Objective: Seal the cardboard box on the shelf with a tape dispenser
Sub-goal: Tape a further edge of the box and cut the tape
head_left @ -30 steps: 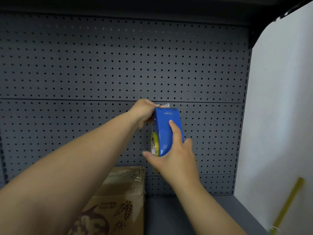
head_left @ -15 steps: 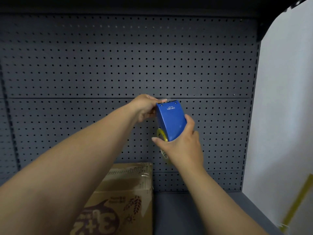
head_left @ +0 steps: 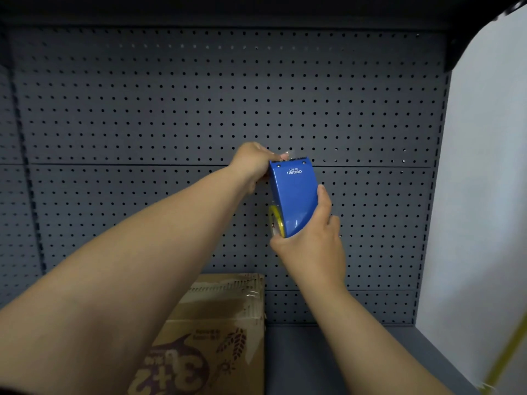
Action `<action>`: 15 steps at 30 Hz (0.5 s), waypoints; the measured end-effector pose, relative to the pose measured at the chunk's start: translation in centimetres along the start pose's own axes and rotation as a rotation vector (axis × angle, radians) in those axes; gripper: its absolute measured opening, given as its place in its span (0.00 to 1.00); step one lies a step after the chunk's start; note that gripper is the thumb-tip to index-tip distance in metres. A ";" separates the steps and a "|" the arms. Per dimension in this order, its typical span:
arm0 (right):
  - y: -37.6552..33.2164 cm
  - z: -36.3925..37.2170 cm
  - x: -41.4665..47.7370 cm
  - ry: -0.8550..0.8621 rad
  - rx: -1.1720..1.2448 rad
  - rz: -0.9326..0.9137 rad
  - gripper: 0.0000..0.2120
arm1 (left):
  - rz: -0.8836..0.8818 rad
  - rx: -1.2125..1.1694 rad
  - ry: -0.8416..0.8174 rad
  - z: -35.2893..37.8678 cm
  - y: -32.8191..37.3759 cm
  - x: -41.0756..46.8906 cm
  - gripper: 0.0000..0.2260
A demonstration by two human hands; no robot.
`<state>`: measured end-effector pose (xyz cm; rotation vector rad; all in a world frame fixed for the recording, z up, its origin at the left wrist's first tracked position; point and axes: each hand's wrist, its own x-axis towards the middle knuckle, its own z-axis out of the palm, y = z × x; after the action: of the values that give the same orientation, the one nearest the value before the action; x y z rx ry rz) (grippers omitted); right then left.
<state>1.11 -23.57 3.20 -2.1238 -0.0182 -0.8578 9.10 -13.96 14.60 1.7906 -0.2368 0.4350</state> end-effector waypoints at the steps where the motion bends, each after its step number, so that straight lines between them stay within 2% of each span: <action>1: -0.1 -0.3 0.0 0.002 -0.005 -0.003 0.46 | 0.004 0.008 0.003 0.2 0.3 0.0 0.12; 5: 0.0 -1.5 -0.7 0.003 0.008 0.000 0.46 | 0.062 -0.040 0.044 -0.3 2.2 0.3 0.09; 9: 0.4 -2.5 -2.0 -0.008 0.018 0.017 0.45 | 0.103 0.008 -0.015 -1.1 3.4 0.1 0.05; 15: 0.1 -4.1 -2.8 -0.050 -0.021 0.015 0.48 | 0.107 -0.050 0.044 -1.5 4.2 1.1 0.07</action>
<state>-3.35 -25.71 3.27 -2.1618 -0.0193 -0.7984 8.24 -13.54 19.09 1.7230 -0.3117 0.5396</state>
